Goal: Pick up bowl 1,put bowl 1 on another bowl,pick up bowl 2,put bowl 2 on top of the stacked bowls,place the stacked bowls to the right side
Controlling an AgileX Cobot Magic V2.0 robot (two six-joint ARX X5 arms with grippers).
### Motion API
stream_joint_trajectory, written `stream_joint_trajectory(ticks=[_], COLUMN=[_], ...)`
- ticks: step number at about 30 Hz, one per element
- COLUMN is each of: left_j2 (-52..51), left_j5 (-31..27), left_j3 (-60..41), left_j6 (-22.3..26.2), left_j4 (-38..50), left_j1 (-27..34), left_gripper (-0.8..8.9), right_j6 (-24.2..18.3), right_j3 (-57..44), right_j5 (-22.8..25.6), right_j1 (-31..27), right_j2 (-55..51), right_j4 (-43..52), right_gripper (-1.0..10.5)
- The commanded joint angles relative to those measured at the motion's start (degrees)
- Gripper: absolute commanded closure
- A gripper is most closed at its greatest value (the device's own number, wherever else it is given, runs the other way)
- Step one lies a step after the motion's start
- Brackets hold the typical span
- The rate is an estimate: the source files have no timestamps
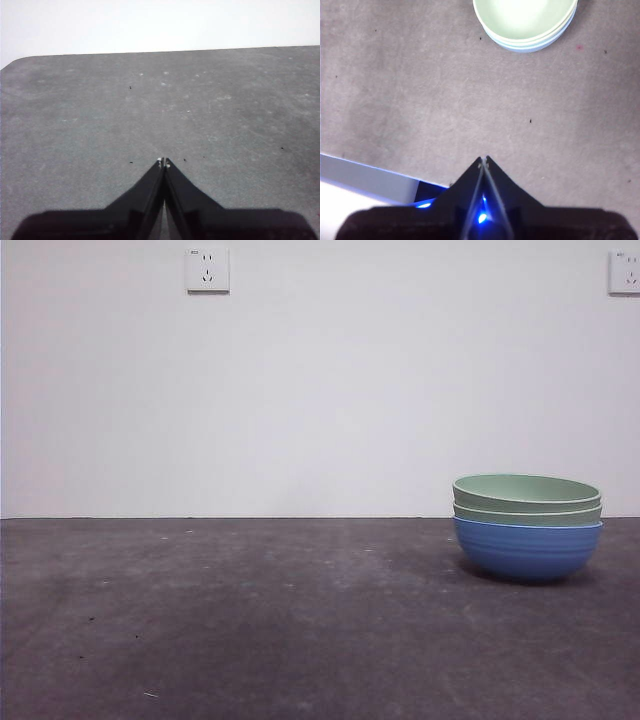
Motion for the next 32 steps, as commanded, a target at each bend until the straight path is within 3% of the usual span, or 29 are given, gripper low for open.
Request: stream_joint_trajectory(ticks=[1,6,10,17,24,32], left_j2=[-0.13,-0.13,-0.13,-0.13,-0.13,-0.13], left_j5=[-0.07,-0.07,-0.07,-0.07,-0.07,-0.07], left_j3=[-0.79,-0.79,-0.79,-0.79,-0.79,-0.79], left_j6=[-0.57,-0.59,-0.59,-0.57,-0.59,-0.57], left_j4=[0.02,0.02,0.02,0.02,0.04,0.04], left_j1=[0.22,0.22,0.22,0.22,0.22,0.22], left_gripper=[8.17,8.17,8.17,8.17,8.17,8.17], right_j6=[-1.31,4.55,7.19,6.45,6.47,6.99], right_j3=[-0.74,-7.15,-19.15,-39.85,-54.90,-66.34], right_j5=[1.25,0.50,-0.48,-0.17,-0.07,-0.24], right_j1=[-0.63,-0.63,-1.16,-3.26,-3.28,-3.26], right_j2=[-2.03,-10.99,-20.74,-35.52,-45.33,-52.70], right_j4=[4.28,22.73,36.04,52.26,61.33,62.05], right_gripper=[9.5,9.5,9.5,9.5,9.5,9.5])
